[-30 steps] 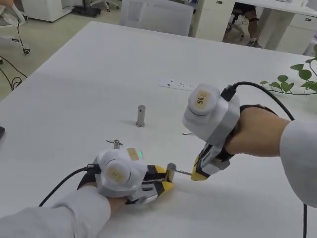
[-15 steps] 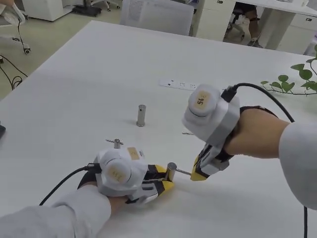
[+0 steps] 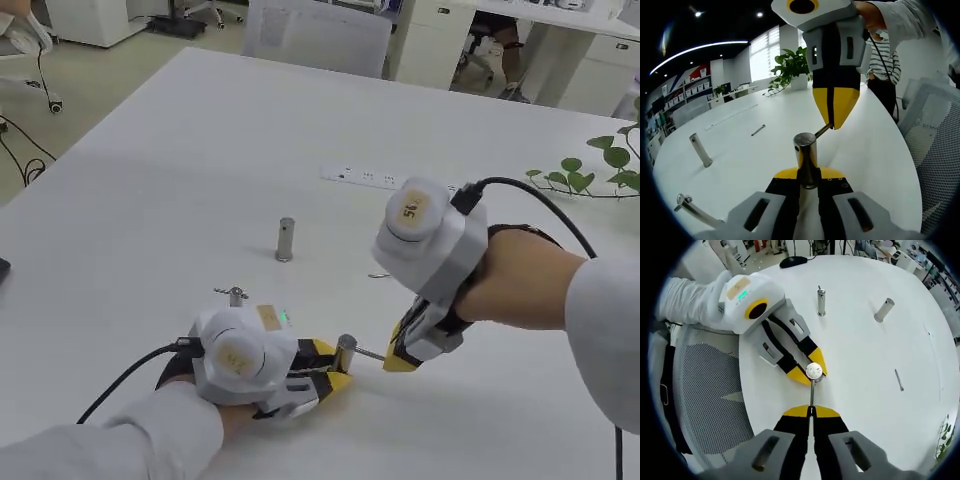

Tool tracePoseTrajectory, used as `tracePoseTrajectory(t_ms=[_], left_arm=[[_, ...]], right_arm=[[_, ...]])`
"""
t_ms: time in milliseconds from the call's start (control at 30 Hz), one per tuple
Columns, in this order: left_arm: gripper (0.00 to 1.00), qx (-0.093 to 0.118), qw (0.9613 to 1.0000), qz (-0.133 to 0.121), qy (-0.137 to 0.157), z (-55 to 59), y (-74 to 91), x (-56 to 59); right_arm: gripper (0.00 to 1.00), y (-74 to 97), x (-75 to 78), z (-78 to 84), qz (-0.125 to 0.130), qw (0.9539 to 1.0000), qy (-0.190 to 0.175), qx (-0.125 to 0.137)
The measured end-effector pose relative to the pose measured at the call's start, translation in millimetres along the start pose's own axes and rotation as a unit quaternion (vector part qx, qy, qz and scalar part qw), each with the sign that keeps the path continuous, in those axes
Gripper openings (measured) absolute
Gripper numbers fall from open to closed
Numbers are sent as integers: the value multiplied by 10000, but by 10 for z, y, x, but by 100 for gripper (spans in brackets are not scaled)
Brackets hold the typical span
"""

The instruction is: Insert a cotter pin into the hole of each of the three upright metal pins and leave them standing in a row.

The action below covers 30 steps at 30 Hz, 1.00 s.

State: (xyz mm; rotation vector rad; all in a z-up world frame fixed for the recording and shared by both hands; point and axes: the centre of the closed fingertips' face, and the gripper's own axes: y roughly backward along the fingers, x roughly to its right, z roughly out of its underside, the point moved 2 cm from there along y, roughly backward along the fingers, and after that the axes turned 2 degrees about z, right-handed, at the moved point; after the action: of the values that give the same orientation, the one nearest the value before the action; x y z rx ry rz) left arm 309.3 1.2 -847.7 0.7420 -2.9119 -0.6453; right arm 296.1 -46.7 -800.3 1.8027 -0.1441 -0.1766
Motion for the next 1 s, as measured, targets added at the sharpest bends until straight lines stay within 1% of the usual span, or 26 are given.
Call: tracePoseTrajectory(t_ms=[200, 467, 567, 700, 767, 900, 1000], left_arm=[[10, 5, 10000, -17, 11, -2, -3, -10], [10, 3, 10000, -19, 14, -5, -7, -12], [10, 2, 10000, -23, 16, -5, -7, -13], [10, 7, 10000, -29, 27, -5, -8, -15], [10, 11, 10000, -31, 27, -5, -9, -16], [10, 11, 10000, -34, 20, -7, -13, -20], [10, 10, 10000, -37, 19, -8, -13, -20]], right_arm=[[3, -3, 13, -4, 14, 10000, 20, -4], [3, -52, 9, -34, -3, 10000, 32, 76], [3, -74, 19, -24, 8, 10000, 46, 45], [3, -83, 27, -30, 21, 10000, 58, 66], [3, -85, 18, -70, -7, 9998, 16, 173], [3, -72, 15, -121, 6, 9998, 37, 170], [3, -77, 22, -127, 10, 9999, 31, 156]])
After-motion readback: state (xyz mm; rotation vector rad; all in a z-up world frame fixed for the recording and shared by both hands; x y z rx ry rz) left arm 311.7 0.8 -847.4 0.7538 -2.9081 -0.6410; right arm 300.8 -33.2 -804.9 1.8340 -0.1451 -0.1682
